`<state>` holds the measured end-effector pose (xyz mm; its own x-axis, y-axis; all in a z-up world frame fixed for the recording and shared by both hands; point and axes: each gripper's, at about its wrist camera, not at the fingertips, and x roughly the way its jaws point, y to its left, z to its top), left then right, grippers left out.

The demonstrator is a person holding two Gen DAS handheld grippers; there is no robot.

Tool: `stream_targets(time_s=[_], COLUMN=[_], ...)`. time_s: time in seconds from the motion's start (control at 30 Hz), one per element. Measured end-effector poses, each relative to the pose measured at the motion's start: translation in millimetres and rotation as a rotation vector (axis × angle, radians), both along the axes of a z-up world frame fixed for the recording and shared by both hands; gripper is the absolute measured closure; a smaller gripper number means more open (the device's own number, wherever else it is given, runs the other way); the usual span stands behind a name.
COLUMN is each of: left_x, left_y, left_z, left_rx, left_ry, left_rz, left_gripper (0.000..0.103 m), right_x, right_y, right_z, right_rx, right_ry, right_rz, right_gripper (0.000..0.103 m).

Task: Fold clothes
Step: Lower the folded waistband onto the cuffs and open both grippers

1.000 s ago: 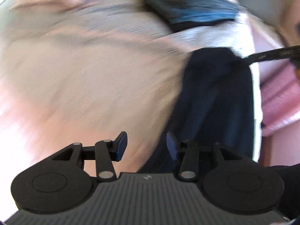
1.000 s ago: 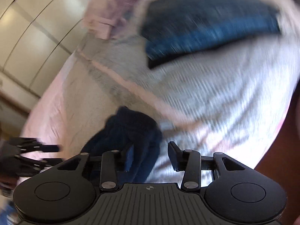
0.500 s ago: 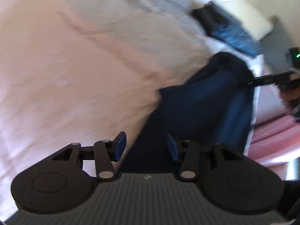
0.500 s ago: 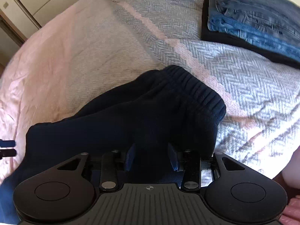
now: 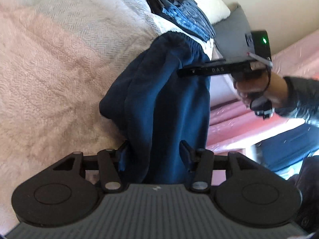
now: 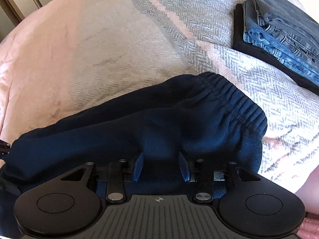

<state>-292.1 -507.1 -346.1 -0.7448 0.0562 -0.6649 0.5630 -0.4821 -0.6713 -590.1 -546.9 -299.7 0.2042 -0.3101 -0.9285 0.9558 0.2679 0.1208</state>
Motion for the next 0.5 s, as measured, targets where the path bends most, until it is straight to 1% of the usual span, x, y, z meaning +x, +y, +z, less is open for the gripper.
stream_targets(time_s=[0.03,0.1,0.17,0.23,0.3,0.37,0.47,0.5], left_x=[-1,-2,4,14,16,18,12,13], left_y=[-5,-8,-2,9,18,26,32,36], left_z=[-2,7,25,36,40,44,36,37], left_rx=[0.014,-0.003,-0.034,-0.039,-0.038,-0.037,-0.011,-0.02], left_ry=[0.008,0.001,-0.017,-0.014,-0.027,-0.039,-0.027,-0.034], left_rz=[0.003,-0.011,-0.019,0.003,0.016,0.029,0.061,0.059], left_gripper=[0.057,0.057,0.058,0.058,0.057,0.057,0.057,0.057], right_x=[-1,-2,-4,-4,0,7,18,22], right_y=[-1,-3,-3,-4,-3,-5,-9,-11], right_z=[0,1,5,10,14,14,9,9], right_rx=[0.003,0.007,0.005,-0.003,-0.014,-0.004,0.016,0.021], right_ry=[-0.001,0.001,0.022,0.048,0.042,0.025,0.008,0.011], right_rz=[-0.006,-0.018,-0.027,-0.026,-0.009,0.007,0.019,0.019], right_gripper=[0.06,0.06,0.06,0.06,0.06,0.06,0.06,0.06])
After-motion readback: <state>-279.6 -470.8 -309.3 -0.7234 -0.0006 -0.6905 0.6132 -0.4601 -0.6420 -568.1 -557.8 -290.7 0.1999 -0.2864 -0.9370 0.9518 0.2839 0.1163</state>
